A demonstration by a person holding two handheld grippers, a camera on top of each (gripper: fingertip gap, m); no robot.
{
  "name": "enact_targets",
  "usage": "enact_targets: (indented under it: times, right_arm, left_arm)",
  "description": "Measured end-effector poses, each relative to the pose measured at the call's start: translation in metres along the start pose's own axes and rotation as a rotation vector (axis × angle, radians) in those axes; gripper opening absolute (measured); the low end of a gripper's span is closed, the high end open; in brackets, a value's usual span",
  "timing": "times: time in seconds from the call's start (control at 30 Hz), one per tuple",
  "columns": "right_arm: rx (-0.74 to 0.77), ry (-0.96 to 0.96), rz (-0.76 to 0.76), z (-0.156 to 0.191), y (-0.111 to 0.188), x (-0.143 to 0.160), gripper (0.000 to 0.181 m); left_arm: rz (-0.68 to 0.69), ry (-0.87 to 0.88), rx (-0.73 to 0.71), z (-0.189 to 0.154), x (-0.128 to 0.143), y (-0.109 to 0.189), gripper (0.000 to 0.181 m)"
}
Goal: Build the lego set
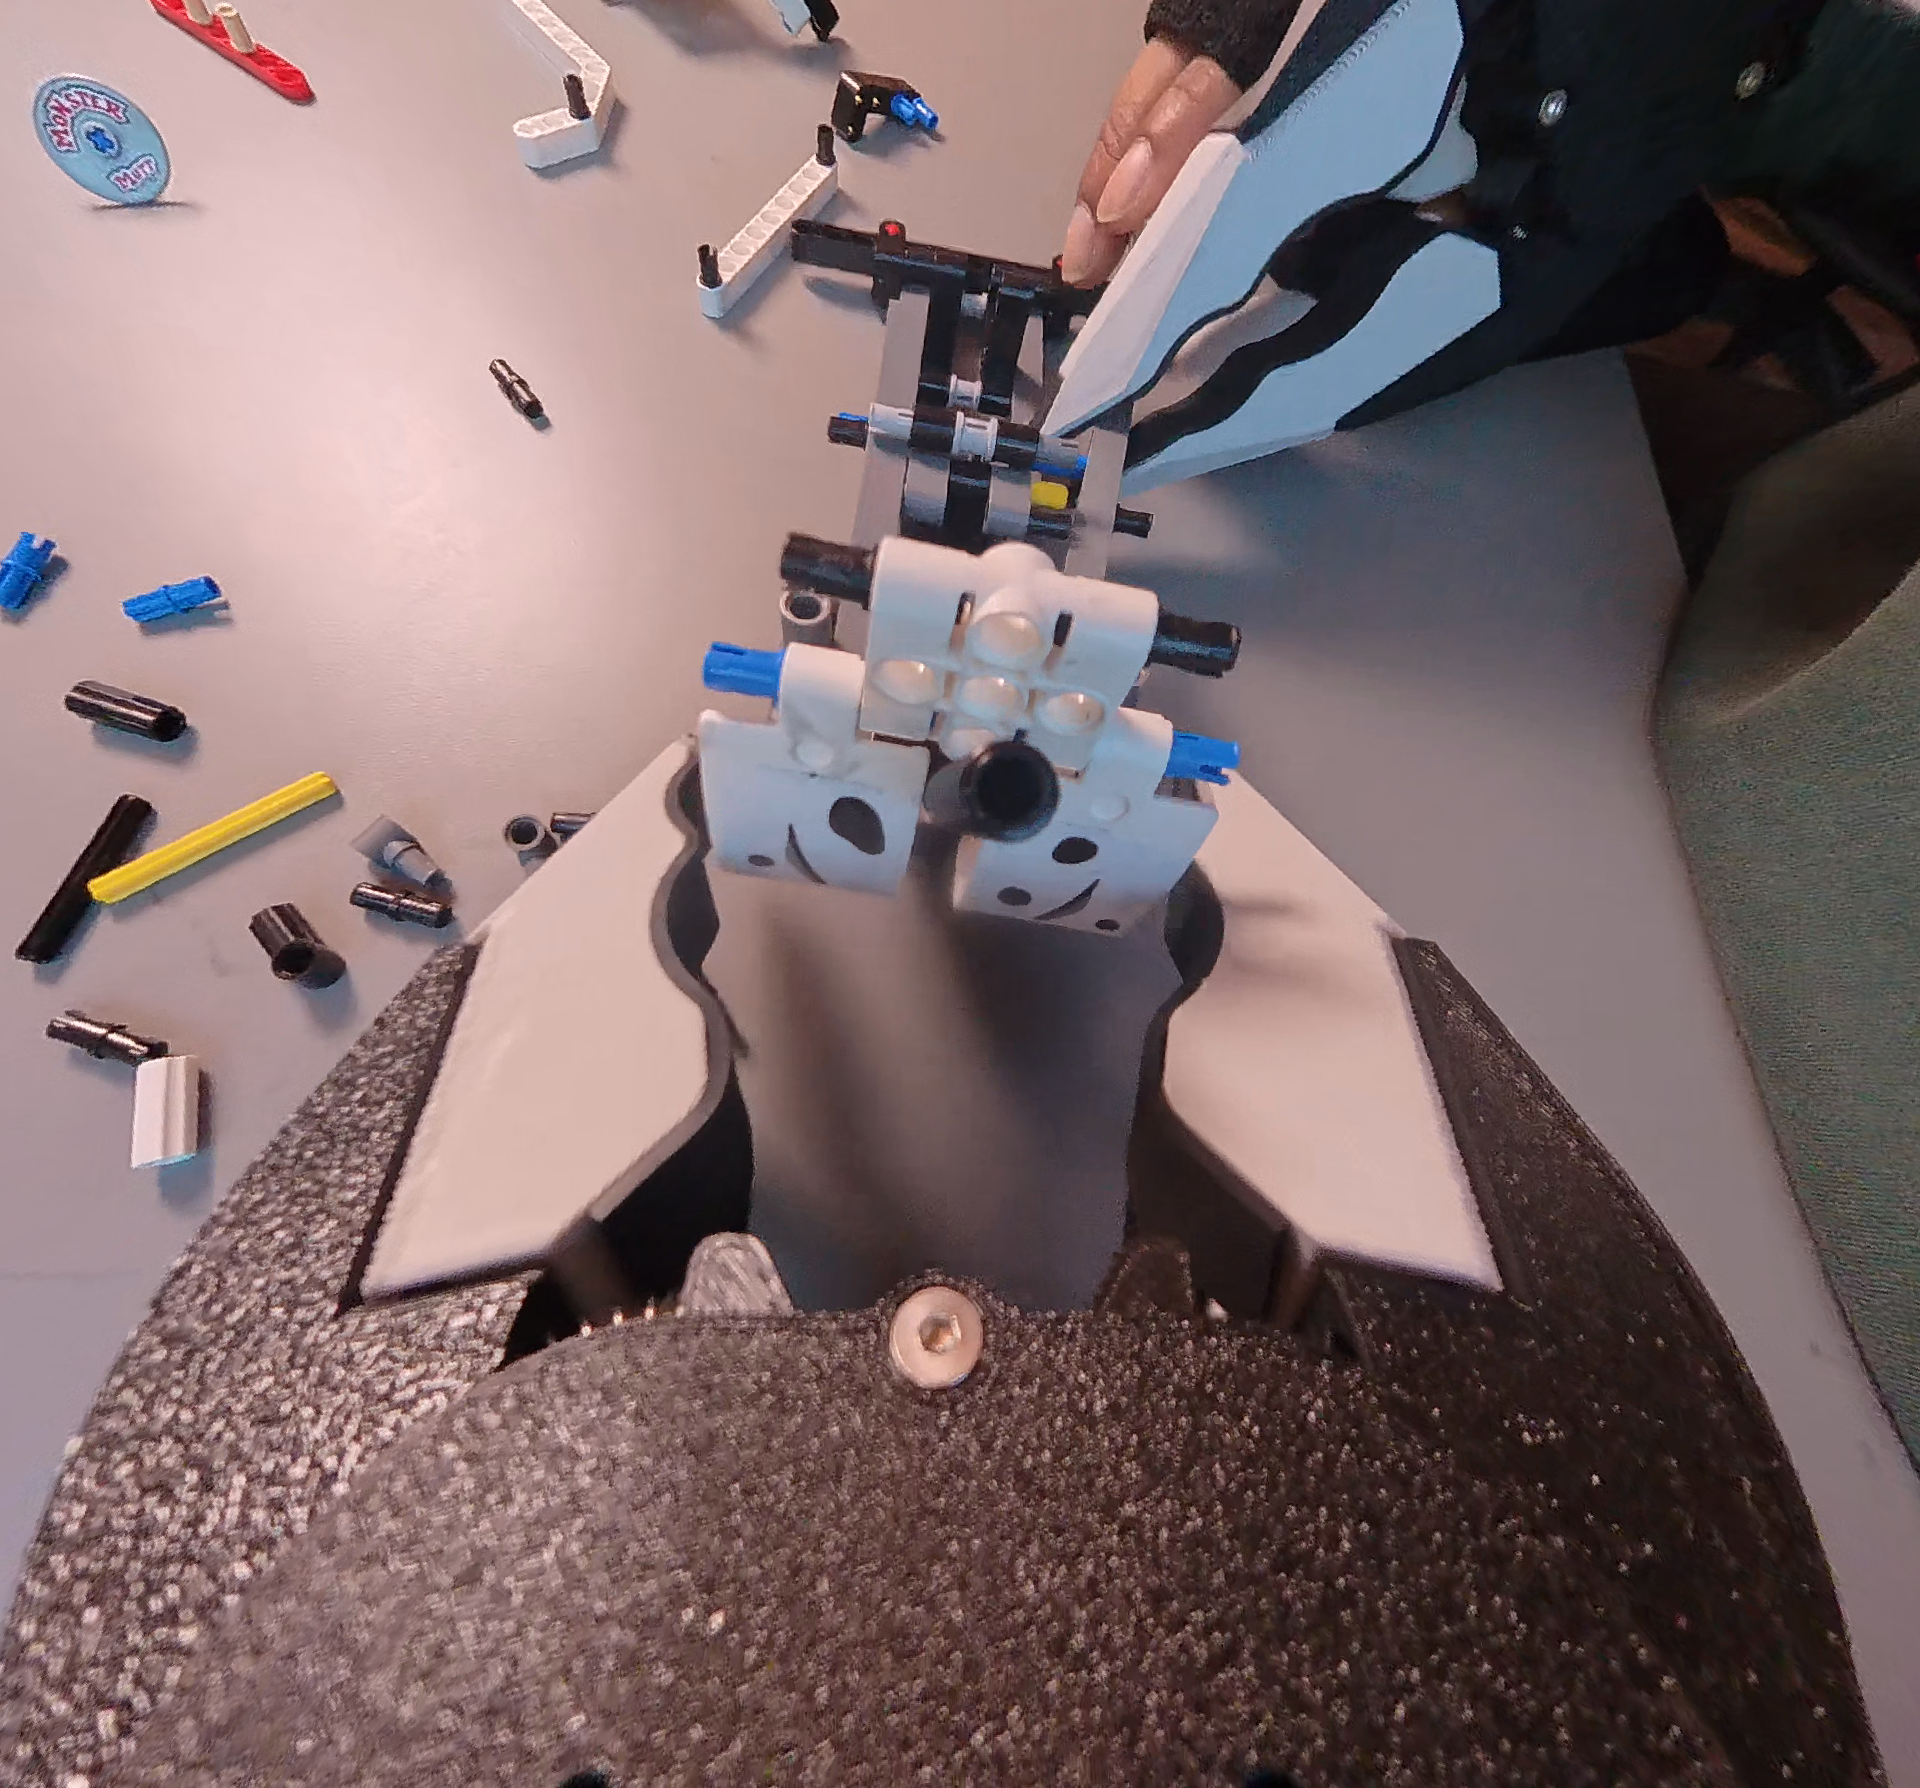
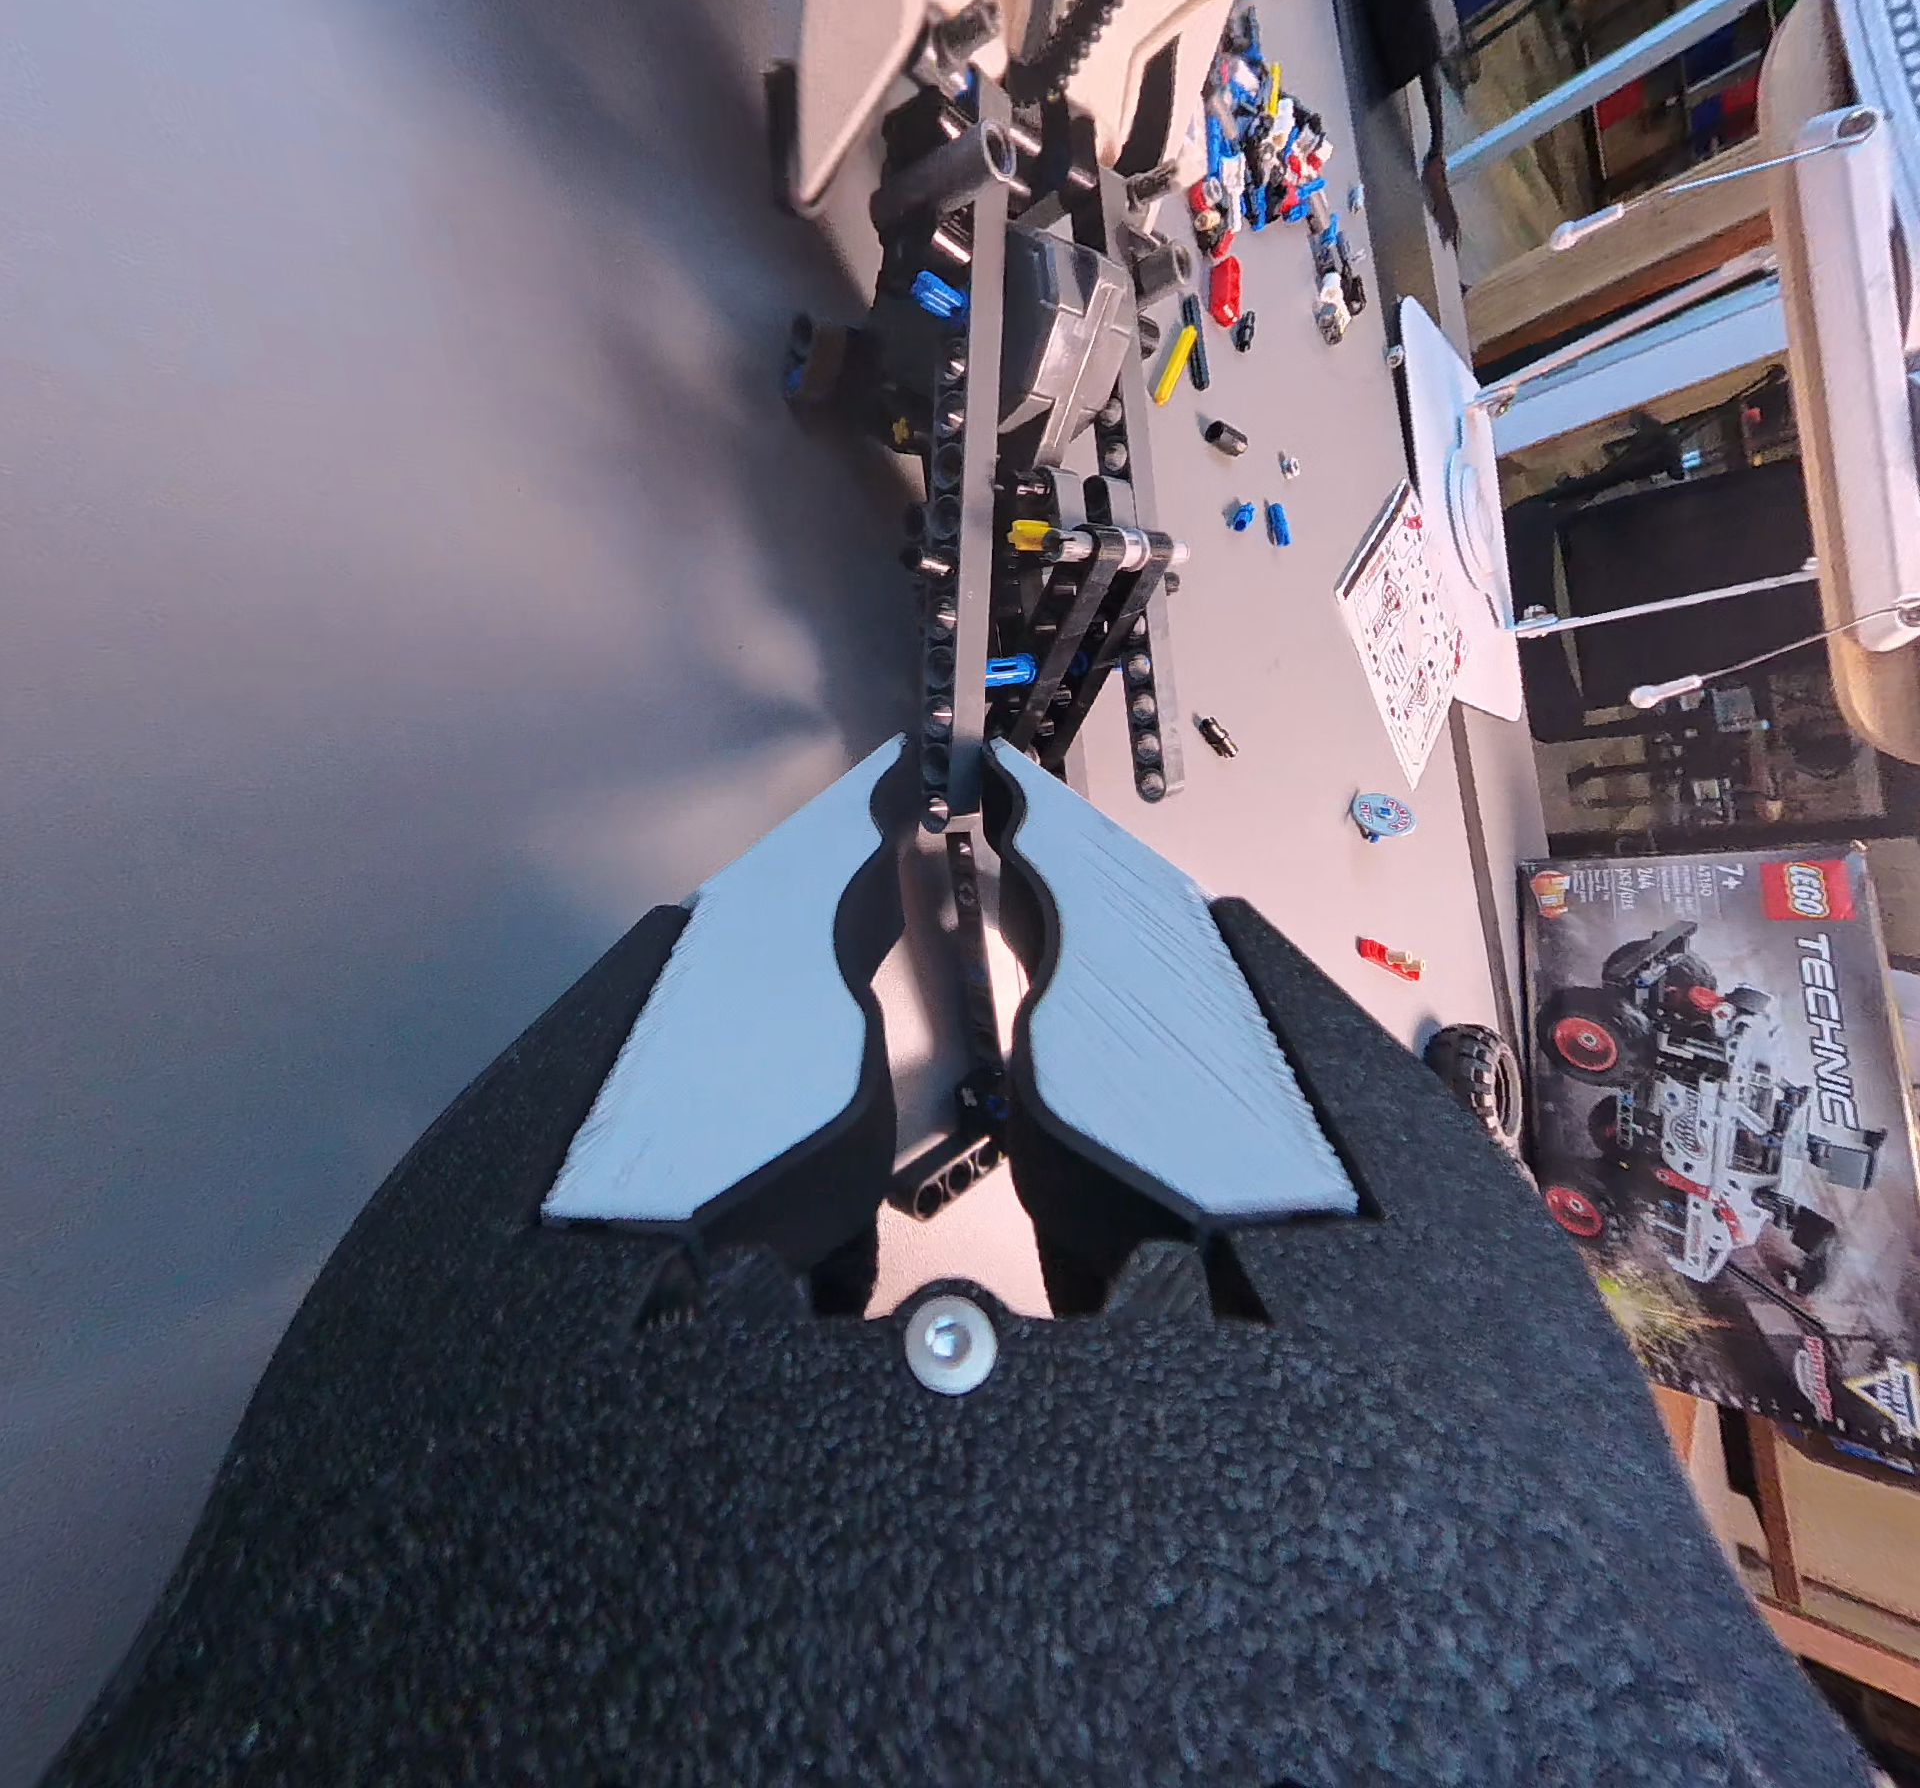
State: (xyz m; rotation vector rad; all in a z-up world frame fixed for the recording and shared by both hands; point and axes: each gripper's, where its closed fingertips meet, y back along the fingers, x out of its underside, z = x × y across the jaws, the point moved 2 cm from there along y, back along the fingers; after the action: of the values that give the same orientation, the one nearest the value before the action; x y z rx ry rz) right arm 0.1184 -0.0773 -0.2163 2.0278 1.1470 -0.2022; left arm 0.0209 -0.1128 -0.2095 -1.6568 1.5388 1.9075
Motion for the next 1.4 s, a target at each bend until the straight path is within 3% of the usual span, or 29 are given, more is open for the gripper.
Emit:
enact_targets:
  times: [0.13,0.33,0.73,0.87,1.0,1.27,1.4]
  right_arm:
    - [0.036,0.065,-0.040,-0.007,0.006,-0.004,0.010]
    - [0.052,0.075,-0.034,-0.012,0.011,-0.001,0.010]
    - [0.031,-0.016,-0.070,-0.015,0.012,-0.006,0.010]
    - [-0.080,-0.196,-0.132,-0.012,0.017,-0.013,0.018]
    - [-0.136,-0.449,-0.210,-0.035,0.027,-0.025,0.023]
    - [-0.123,-0.525,-0.100,-0.035,-0.010,-0.035,0.026]
    - [-0.145,-0.551,-0.078,-0.035,-0.010,-0.035,0.013]
  left_arm:
    - [0.072,-0.057,-0.052,0.001,0.008,-0.010,0.097]
    - [0.065,-0.048,-0.049,-0.001,0.003,-0.015,0.085]
    - [0.040,0.106,0.070,-0.003,-0.002,-0.009,0.081]
    - [0.030,0.091,0.036,0.000,-0.004,-0.007,0.080]
    - [0.038,0.061,0.009,0.001,-0.003,-0.006,0.080]
    - [0.043,0.022,-0.019,0.001,-0.001,-0.007,0.080]
    - [0.049,0.022,-0.027,0.001,-0.001,-0.007,0.079]
